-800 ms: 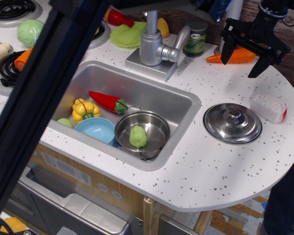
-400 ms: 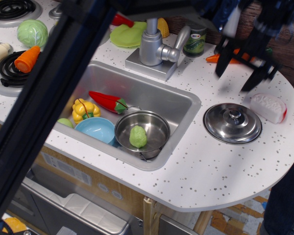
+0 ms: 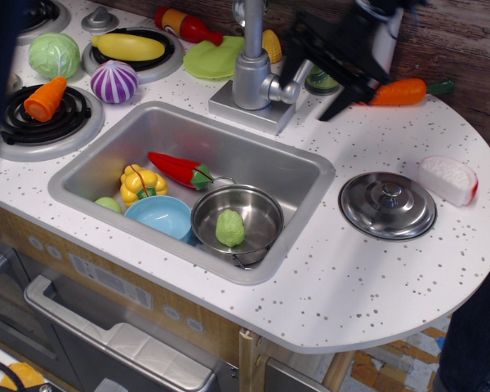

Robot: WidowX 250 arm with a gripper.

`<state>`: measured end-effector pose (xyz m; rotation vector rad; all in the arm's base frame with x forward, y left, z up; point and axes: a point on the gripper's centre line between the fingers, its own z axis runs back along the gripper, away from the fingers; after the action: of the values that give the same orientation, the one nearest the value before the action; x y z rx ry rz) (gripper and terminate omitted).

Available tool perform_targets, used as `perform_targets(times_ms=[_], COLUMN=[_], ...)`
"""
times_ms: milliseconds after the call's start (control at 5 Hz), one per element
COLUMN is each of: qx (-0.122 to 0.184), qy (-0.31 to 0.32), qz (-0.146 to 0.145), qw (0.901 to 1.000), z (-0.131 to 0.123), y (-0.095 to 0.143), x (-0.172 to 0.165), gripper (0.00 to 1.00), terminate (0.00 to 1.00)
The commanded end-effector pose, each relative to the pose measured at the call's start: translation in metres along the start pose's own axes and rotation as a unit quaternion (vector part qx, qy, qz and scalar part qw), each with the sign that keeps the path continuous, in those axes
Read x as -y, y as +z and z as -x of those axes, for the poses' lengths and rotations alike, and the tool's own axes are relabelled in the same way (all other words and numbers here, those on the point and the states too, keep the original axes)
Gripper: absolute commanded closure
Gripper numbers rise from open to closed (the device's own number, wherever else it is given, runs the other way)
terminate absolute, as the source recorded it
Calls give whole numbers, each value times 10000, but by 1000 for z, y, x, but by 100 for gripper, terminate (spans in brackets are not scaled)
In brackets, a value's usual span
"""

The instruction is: Take broccoli out of pan

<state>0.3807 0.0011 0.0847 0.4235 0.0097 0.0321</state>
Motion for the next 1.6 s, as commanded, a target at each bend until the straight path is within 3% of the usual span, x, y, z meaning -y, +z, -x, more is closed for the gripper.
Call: perform_targets(times_ms=[0,200,400,800,1400], qx=[594,687,870,1091,967], qy=[210,74,78,140,57], qz=[212,663,818,1066,1257], qw=[9978,9954,9928,9882,9873], z=[30,42,46,39,41], y=[-13,-45,-69,-96,-127], x=[-32,-27,-13,14,18], gripper=[0,0,0,0,0], terminate=[0,0,0,0,0])
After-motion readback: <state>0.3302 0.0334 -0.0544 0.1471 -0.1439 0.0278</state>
